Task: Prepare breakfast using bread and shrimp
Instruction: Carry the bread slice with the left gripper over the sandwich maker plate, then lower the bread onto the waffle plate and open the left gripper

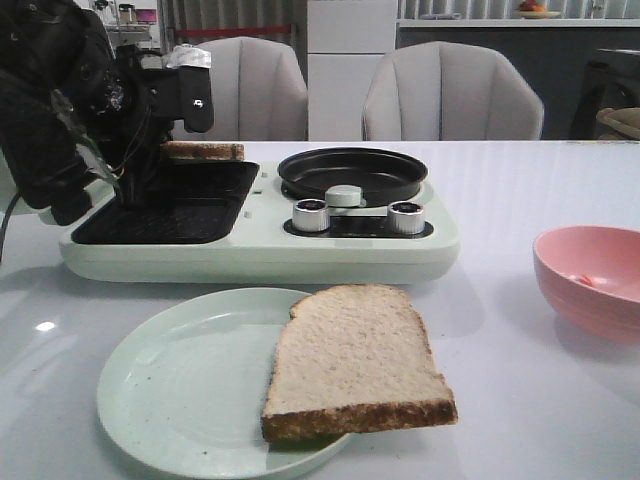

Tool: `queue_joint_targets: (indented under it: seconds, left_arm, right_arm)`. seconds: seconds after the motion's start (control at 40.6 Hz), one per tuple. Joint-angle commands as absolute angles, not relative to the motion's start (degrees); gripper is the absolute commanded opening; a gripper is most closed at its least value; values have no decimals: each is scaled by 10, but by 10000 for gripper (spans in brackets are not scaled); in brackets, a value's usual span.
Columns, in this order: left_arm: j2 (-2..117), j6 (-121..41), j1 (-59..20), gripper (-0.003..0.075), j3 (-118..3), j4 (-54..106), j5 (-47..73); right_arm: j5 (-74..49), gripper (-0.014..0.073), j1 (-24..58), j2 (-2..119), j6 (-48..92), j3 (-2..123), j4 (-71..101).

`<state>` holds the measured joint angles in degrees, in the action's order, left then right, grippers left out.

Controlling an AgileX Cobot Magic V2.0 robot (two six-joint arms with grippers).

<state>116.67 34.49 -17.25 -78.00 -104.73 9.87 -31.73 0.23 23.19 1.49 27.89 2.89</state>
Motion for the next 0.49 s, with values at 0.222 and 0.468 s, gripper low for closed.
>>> queue_joint_targets:
  seconds: [0.222, 0.468]
  left_arm:
    - [1115, 349, -176, 231, -782, -1066, 109]
    - [1093, 349, -179, 554, -753, -1066, 108]
  right_arm:
    - [-276, 8, 0, 240, 17, 295, 29]
    - [-276, 8, 0, 240, 17, 295, 29]
